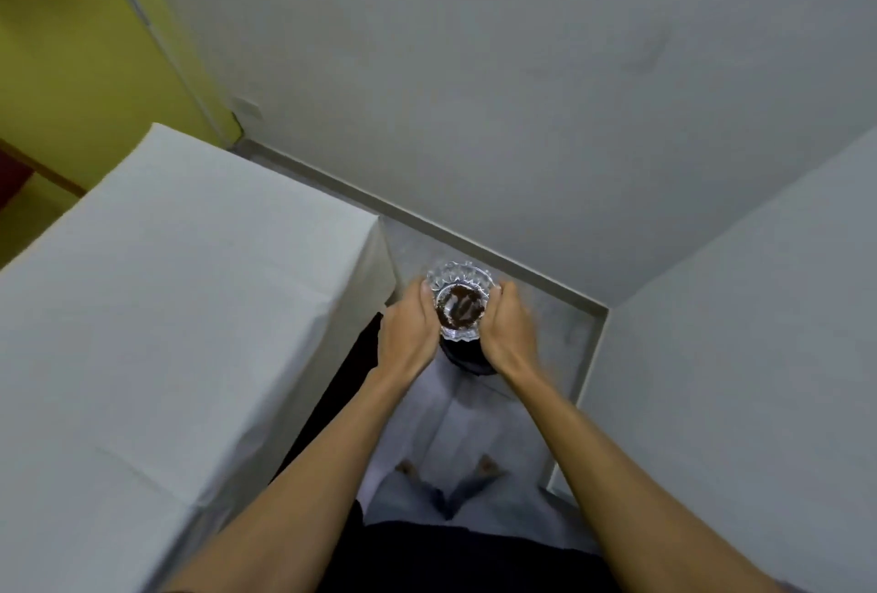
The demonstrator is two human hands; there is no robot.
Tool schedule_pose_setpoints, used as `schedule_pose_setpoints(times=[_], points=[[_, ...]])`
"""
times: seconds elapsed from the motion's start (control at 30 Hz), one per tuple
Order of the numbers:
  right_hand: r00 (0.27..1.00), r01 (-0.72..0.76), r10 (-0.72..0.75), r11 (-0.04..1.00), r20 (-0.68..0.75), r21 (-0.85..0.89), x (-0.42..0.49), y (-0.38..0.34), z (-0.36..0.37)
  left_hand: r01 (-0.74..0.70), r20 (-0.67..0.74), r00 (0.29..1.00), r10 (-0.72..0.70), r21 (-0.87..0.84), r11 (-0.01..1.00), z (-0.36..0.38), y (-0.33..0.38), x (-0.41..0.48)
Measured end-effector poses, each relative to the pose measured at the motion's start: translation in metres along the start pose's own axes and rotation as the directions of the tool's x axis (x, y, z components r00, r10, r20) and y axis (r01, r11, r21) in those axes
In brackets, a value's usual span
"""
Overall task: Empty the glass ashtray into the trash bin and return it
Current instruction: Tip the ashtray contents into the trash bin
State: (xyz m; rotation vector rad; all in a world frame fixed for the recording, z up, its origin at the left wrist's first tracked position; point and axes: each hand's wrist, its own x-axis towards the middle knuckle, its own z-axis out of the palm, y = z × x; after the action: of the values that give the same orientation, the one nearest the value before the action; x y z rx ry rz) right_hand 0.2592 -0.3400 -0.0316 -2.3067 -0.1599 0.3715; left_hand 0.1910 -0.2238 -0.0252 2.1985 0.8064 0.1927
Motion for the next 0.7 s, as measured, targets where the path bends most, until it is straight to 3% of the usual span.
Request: schedule_pose_setpoints(times=[0.3,0.7], points=[[0.994,-0.080,0.076,0.995,-0.072,-0.057,0.043,0.102,-0.006,-0.009,0.160,0.987,0.001,0.053,0.999,0.110,0.002,0.024],[0.996,-0.073,0.073,0.997,-0.045,0.011,0.144,0.274,0.163,0.052,0.278,0.957,-0.086,0.130,0.990,0.282,-0.165,0.116]])
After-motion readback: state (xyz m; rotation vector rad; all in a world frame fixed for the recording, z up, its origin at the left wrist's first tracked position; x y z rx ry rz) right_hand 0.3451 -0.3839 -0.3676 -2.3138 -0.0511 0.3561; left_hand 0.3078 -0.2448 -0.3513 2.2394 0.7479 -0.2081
